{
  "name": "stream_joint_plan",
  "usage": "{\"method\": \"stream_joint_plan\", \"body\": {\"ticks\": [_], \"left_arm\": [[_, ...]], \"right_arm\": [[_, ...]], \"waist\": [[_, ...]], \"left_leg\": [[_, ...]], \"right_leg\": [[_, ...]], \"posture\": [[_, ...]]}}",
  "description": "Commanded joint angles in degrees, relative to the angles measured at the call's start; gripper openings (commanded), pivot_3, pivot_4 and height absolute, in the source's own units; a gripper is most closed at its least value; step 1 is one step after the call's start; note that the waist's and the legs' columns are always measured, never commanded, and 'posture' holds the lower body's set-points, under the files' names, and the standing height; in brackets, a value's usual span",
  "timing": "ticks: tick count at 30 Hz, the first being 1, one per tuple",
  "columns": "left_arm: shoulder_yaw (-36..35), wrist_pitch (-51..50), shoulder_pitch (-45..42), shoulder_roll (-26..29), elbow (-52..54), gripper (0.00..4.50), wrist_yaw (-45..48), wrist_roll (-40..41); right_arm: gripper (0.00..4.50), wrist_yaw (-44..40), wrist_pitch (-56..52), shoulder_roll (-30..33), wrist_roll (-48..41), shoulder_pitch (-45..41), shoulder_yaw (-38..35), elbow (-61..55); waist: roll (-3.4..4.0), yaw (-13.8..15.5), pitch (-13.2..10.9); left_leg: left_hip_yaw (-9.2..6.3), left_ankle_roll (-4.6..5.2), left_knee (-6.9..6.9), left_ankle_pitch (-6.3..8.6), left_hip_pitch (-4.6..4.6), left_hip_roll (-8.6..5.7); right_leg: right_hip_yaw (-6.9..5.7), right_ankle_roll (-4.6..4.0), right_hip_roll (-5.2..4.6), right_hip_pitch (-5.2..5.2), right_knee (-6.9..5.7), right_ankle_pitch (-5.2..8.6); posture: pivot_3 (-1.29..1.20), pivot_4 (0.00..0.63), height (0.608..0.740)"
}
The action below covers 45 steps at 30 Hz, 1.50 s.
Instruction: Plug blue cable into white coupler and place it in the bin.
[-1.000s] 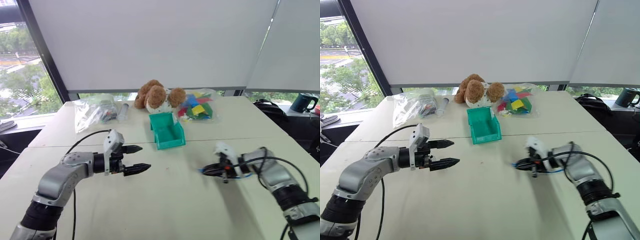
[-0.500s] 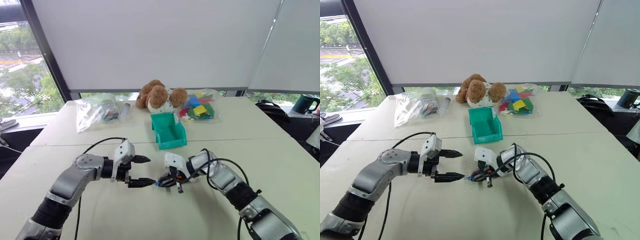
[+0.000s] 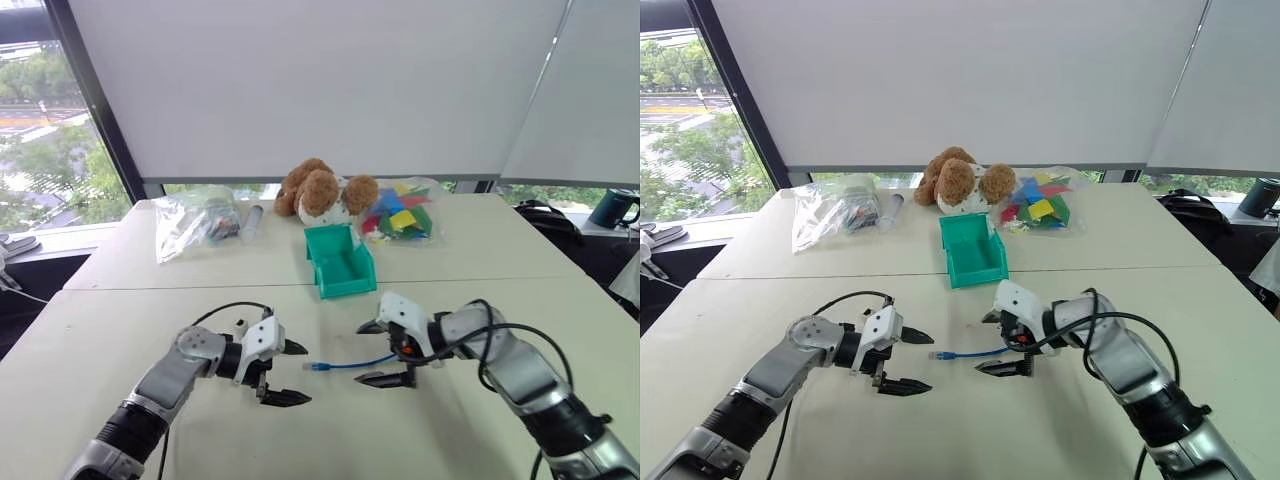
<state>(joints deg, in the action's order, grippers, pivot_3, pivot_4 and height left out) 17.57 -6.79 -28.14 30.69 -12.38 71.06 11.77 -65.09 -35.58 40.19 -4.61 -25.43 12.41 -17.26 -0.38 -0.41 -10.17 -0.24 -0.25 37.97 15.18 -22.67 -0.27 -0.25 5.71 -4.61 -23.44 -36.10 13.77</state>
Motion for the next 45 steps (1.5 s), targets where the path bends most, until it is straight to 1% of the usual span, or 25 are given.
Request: {"method": "stream_joint_plan", "body": {"ticks": [1,5,7,8,9,14,15,21,22,24,29,32,35,39,45], "left_arm": [[0.3,3.4,-1.9,-1.2,-3.5,4.5,0.5,-1.7],[0.7,6.2,-2.6,-2.5,-7.9,4.5,0.7,-3.5],[0.7,7.1,-2.8,-2.7,-9.1,3.94,0.8,-4.0],[0.6,7.4,-2.7,-2.8,-9.5,3.62,0.9,-4.0],[0.6,7.6,-2.6,-2.7,-9.8,3.15,1.1,-4.0],[0.4,8.1,-2.3,-2.7,-10.3,0.44,1.3,-4.0],[0.3,8.1,-2.2,-2.7,-10.2,0.05,1.3,-3.9],[-3.4,6.3,-3.4,-5.0,-7.8,0.05,-1.1,-0.6],[-4.1,5.9,-4.0,-5.7,-7.3,0.05,-1.9,-0.1],[-5.5,5.8,-5.2,-7.2,-5.9,0.05,-3.8,0.9],[-6.8,4.7,-7.0,-9.6,-2.8,0.05,-5.8,1.9],[-6.9,4.0,-7.7,-10.0,-1.5,0.05,-6.3,2.3],[-6.9,3.5,-7.8,-10.0,-0.8,0.05,-6.5,2.3],[-6.8,3.2,-7.5,-9.9,0.0,0.05,-6.8,2.2],[-6.6,3.0,-7.2,-9.9,0.6,0.05,-7.1,2.2]], "right_arm": [[4.47,2.9,-4.6,1.4,-2.8,2.8,-3.9,-7.4],[4.47,6.1,-8.7,1.9,-5.0,5.5,-6.0,-12.0],[4.5,7.3,-9.9,2.1,-5.9,6.0,-6.4,-13.3],[4.5,7.9,-10.5,2.2,-6.3,6.4,-6.7,-14.0],[4.5,8.4,-11.1,2.5,-6.8,6.7,-7.0,-14.7],[4.5,10.5,-14.1,2.7,-10.2,8.7,-9.5,-18.0],[4.5,11.0,-15.1,2.5,-11.4,9.3,-10.3,-18.7],[4.5,15.6,-27.1,-3.8,-24.1,14.2,-20.1,-23.6],[4.5,16.8,-29.4,-5.8,-26.8,14.7,-21.8,-24.1],[4.5,20.7,-35.1,-12.3,-32.0,15.1,-25.4,-23.8],[4.5,32.1,-45.2,-26.0,-35.5,10.0,-30.1,-17.9],[4.5,37.9,-48.1,-32.7,-35.6,5.8,-33.3,-13.5],[4.5,41.7,-49.6,-38.2,-37.1,1.7,-37.4,-10.5],[4.5,43.9,-50.6,-40.0,-38.2,0.2,-38.0,-9.5],[4.5,46.0,-49.9,-41.5,-40.2,-0.8,-38.2,-7.7]], "waist": [[0.0,-0.1,0.0],[0.0,-0.1,0.0],[-0.01,-0.1,0.0],[-0.02,-0.1,0.0],[-0.01,-0.1,0.0],[-0.02,0.0,0.0],[-0.01,0.0,0.0],[-0.03,0.2,0.0],[-0.03,0.4,0.0],[-0.04,0.7,0.0],[-0.02,0.9,0.0],[0.01,0.9,0.0],[0.03,0.9,0.0],[0.04,0.9,0.0],[0.04,0.5,0.0]], "left_leg": [[0.0,0.0,0.0,0.0,0.01,0.0],[0.02,0.01,0.0,0.01,0.01,0.03],[0.01,0.01,0.0,0.01,0.01,0.03],[0.01,0.02,0.0,0.01,0.01,0.03],[0.01,0.02,0.0,0.01,0.01,0.03],[0.01,0.04,0.0,0.02,-0.01,0.02],[0.0,0.04,0.0,0.02,-0.01,0.02],[-0.04,0.04,0.0,0.02,-0.07,0.03],[-0.04,0.04,0.01,0.02,-0.09,0.02],[-0.06,0.04,0.03,0.02,-0.1,0.03],[-0.08,0.04,0.02,0.02,-0.13,0.03],[-0.07,0.04,0.0,0.02,-0.15,0.02],[-0.08,0.04,0.0,0.02,-0.31,0.01],[-0.08,0.05,0.02,0.02,-0.63,0.0],[-0.06,0.05,0.02,0.02,-0.69,-0.02]], "right_leg": [[0.0,0.0,0.0,0.0,0.0,0.0],[0.0,0.0,0.01,-0.02,0.0,0.0],[0.0,-0.02,0.0,-0.01,0.0,0.01],[0.0,-0.02,-0.01,-0.01,0.01,0.01],[0.0,-0.03,-0.01,-0.01,0.02,0.02],[0.0,-0.09,-0.03,-0.01,0.04,0.05],[0.0,-0.09,-0.03,-0.01,0.04,0.05],[-0.01,-0.01,-0.04,-0.02,0.05,0.01],[-0.01,-0.01,-0.06,-0.02,0.05,0.01],[-0.01,-0.01,-0.06,-0.03,0.06,0.01],[-0.02,-0.02,-0.06,-0.09,0.04,0.0],[-0.02,-0.02,-0.06,-0.12,0.02,-0.01],[-0.02,0.0,-0.04,-0.29,-0.02,-0.02],[-0.02,0.02,0.0,-0.64,-0.11,-0.03],[-0.03,0.03,0.02,-0.72,-0.12,-0.03]], "posture": [[0.0,0.15,0.74],[0.0,0.15,0.74],[0.0,0.15,0.74],[0.0,0.15,0.74],[0.0,0.15,0.74],[0.0,0.15,0.74],[0.0,0.15,0.74],[0.0,0.15,0.74],[0.0,0.15,0.74],[0.0,0.15,0.74],[0.0,0.15,0.74],[0.0,0.15,0.74],[0.0,0.15,0.74],[0.0,0.15,0.74],[0.0,0.15,0.74]]}}
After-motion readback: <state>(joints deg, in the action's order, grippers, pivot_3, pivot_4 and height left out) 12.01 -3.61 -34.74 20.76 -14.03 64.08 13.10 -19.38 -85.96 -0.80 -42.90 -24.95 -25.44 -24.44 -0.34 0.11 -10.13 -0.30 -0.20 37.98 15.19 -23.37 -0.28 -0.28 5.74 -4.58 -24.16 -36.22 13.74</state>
